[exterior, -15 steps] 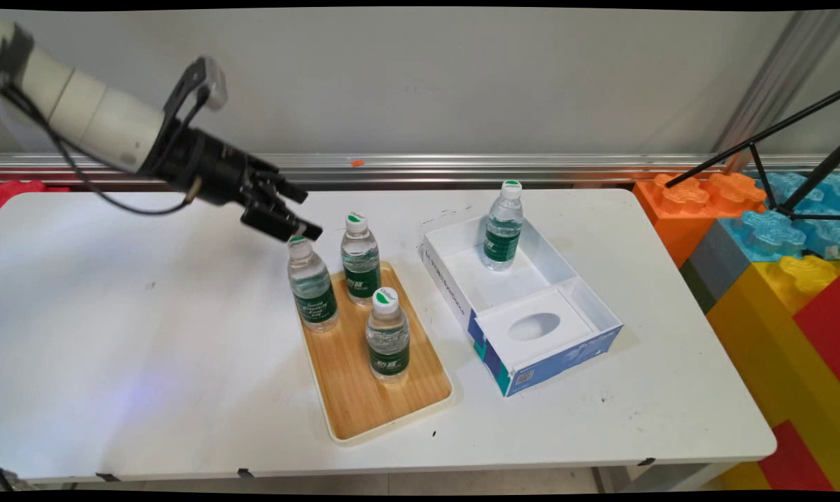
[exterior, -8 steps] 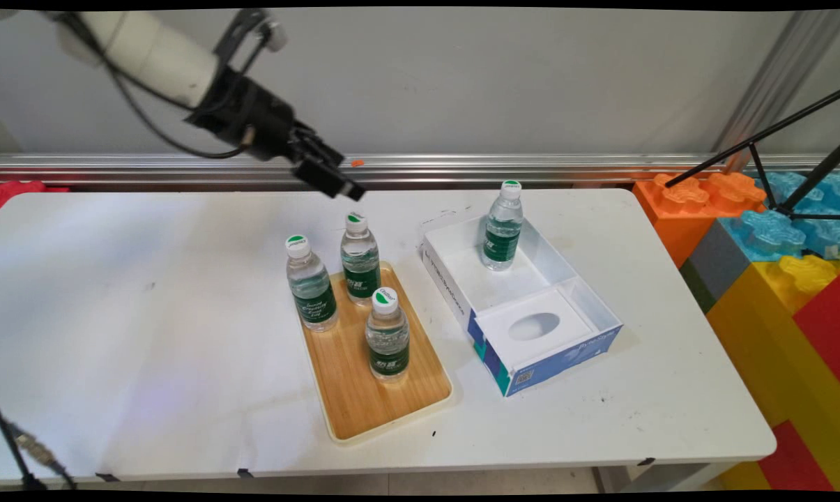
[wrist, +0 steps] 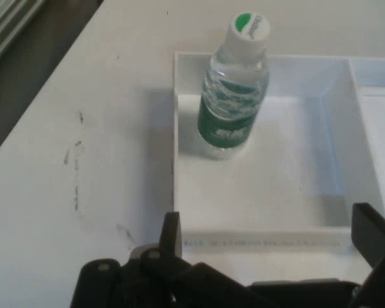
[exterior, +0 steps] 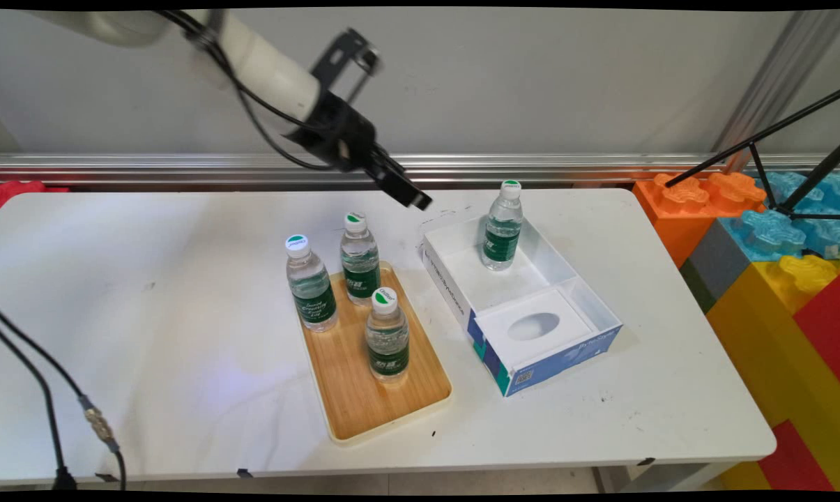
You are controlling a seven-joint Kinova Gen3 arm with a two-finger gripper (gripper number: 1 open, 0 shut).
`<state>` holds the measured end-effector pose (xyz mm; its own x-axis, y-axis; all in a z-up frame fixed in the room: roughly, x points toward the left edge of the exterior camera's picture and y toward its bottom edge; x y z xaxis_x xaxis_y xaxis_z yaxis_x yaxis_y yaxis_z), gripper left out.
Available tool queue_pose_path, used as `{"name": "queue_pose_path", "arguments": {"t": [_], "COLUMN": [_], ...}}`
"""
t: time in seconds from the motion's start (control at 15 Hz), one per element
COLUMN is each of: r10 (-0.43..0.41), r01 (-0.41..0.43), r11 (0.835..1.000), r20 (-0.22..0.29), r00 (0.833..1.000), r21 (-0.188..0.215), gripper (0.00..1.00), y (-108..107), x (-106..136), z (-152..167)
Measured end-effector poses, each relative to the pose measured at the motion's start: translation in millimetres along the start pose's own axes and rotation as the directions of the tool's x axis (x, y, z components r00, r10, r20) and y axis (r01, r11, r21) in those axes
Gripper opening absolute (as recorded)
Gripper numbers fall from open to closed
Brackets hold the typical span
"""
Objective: Pick up the green bottle from the white box
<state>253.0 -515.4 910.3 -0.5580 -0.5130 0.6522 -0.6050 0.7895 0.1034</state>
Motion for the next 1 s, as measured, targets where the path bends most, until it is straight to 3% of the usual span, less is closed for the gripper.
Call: {"name": "queue_pose_path", "arguments": {"t": [0.67, 1.0], "r10": [-0.008, 0.053], "r01": [0.009, -0.054], "r11": [1.000, 0.999], "r20": [-0.049, -0.096], "r00": [0.999, 0.994], "r21": [0.011, -0.007], "gripper": [1.00, 1.00], "y": [-6, -5], "x": [14, 18], "z": [104, 138]}}
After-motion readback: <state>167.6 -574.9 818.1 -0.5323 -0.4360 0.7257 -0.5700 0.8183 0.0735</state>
